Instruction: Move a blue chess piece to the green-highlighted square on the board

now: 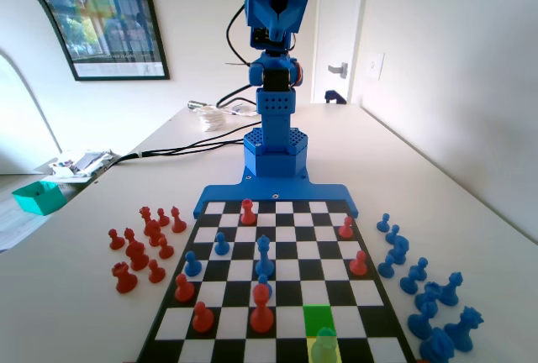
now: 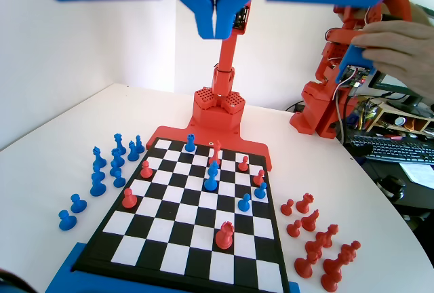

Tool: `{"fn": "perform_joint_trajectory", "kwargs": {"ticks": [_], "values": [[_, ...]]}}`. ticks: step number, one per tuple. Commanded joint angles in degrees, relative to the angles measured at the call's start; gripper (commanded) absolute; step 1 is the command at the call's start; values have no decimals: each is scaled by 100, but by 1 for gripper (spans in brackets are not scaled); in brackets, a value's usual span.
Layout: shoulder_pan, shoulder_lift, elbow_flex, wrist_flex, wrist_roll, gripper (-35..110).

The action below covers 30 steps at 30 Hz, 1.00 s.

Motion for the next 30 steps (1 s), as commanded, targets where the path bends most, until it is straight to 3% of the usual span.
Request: {"fn": "perform_joint_trajectory", "kwargs": {"ticks": [1, 16, 30], "values": [[9, -114, 26, 9, -158, 1], [-211, -4104, -2769, 606, 457, 1], [-158, -7154, -3551, -800, 598, 1]]}}
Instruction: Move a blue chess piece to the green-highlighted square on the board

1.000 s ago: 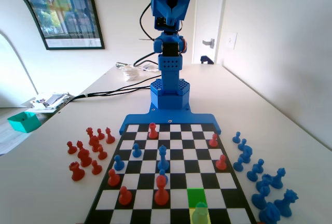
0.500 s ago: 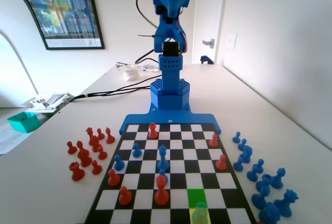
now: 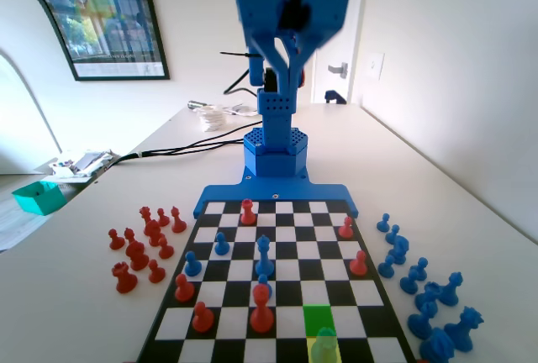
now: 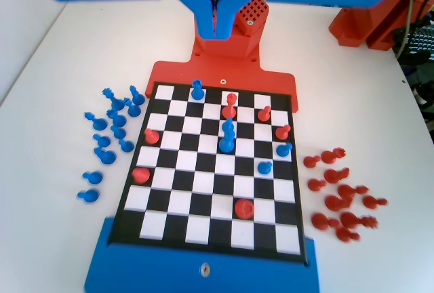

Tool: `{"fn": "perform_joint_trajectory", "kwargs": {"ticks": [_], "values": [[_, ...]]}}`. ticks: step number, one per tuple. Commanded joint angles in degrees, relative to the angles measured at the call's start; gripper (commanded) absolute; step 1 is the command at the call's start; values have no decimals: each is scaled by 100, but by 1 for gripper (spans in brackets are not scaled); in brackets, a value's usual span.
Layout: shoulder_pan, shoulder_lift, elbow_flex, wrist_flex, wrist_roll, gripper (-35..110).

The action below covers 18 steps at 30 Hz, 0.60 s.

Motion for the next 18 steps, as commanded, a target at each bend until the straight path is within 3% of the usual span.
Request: {"fn": "perform_joint_trajectory", "kwargs": {"ticks": [1, 18], "values": [[0, -396, -352, -431, 0, 1], [-246, -3059, -2188, -817, 387, 12]]}}
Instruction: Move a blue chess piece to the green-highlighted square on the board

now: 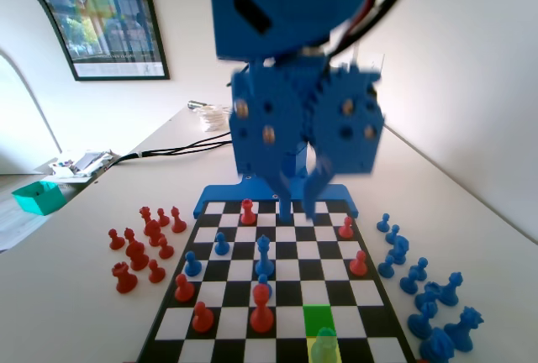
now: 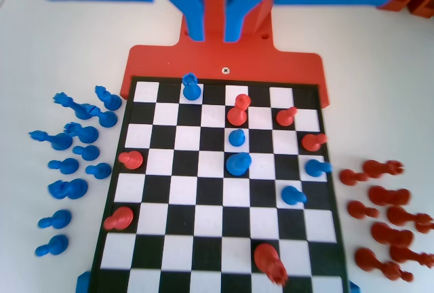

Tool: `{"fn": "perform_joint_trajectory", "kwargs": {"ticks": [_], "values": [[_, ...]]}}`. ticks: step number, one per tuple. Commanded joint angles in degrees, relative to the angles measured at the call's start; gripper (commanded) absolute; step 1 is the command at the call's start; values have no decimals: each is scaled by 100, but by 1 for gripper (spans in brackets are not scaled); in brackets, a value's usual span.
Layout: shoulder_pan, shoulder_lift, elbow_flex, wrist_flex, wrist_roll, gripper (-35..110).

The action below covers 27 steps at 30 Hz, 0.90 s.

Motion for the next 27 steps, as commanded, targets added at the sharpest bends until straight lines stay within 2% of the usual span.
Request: {"fn": "perform_joint_trajectory", "kwargs": {"ticks": [1, 10, 19, 27], "values": [[-176, -18, -475, -132, -9, 13], [-290, -668, -747, -492, 26, 15], [-281, -1784, -1802, -343, 26, 15], [-272, -2329, -2057, -404, -97, 16]]}}
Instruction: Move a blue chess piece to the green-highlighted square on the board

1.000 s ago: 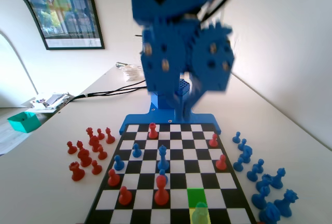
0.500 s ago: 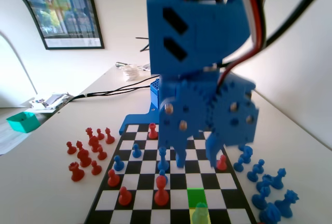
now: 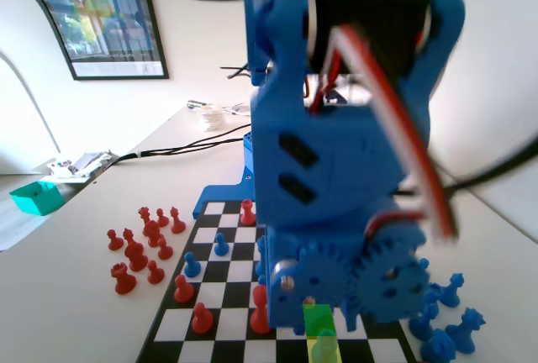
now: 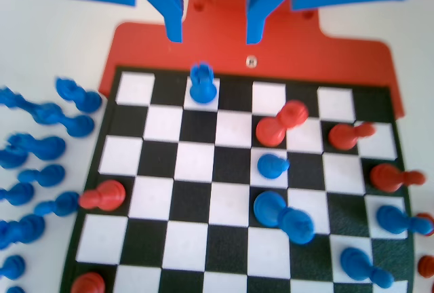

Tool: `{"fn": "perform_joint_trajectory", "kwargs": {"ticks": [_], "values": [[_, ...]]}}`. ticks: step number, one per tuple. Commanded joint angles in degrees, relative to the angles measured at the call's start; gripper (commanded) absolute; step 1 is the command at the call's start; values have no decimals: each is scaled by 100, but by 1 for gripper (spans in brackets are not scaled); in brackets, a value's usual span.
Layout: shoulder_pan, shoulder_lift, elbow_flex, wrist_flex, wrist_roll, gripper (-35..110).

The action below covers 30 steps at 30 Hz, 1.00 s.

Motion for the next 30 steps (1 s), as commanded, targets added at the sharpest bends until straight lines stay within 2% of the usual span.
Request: {"fn": "perform_joint_trajectory", "kwargs": {"ticks": [1, 30], "values": [[-9, 26, -404, 35, -97, 16], [-193, -606, -501, -413, -18, 16]]}}
